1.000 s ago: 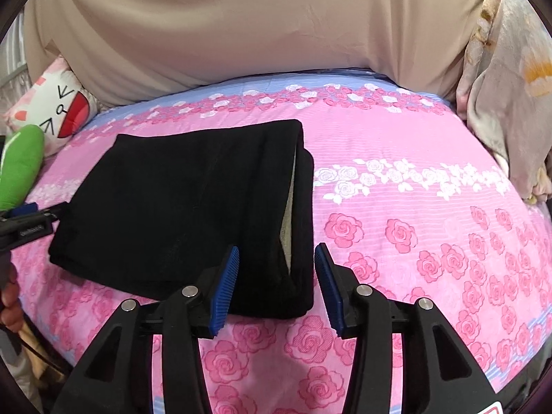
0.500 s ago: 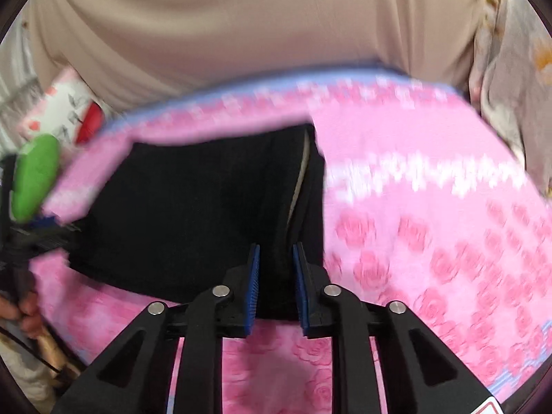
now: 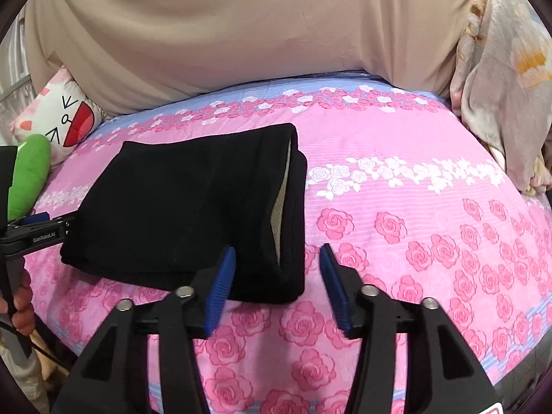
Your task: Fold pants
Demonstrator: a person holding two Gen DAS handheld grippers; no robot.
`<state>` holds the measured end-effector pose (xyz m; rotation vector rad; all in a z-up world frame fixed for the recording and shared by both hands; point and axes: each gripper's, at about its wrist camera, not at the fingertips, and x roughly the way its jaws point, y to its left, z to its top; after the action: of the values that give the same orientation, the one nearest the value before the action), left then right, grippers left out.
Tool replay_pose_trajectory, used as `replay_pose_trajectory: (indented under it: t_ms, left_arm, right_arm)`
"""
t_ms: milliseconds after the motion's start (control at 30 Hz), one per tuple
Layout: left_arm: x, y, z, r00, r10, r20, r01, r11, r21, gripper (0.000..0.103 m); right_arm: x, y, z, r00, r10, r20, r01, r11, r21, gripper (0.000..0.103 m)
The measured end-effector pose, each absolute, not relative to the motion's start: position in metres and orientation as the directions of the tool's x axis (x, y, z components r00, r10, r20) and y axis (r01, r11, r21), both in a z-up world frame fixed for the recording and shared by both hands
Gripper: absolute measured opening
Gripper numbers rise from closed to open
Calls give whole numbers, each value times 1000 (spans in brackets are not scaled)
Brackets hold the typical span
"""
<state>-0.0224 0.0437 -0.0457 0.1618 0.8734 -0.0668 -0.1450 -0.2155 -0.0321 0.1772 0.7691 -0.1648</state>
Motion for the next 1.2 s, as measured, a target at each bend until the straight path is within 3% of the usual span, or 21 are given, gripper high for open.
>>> replay_pose_trajectory:
  t_ms: [567, 733, 933, 1200]
  left_arm:
    - [-32, 29, -56, 598, -33, -801, 182, 979, 95, 93]
    - [-28, 28, -62, 586, -35, -810, 177, 980, 86, 94]
    - [-27, 30, -62, 582, -47, -812, 180, 981, 71, 94]
    - [-23, 29, -60, 586, -47, -809, 180, 981, 73, 94]
  right_arm:
    - [-161, -212, -38, 698, -76, -712, 219, 969, 112, 71]
    - [-148, -217, -33, 722, -15, -691, 221, 952, 211, 76]
    - [-130, -220, -30, 727, -22, -686, 245, 942, 229, 76]
    - [-119, -204, -25, 715, -109, -690, 245, 964, 103, 76]
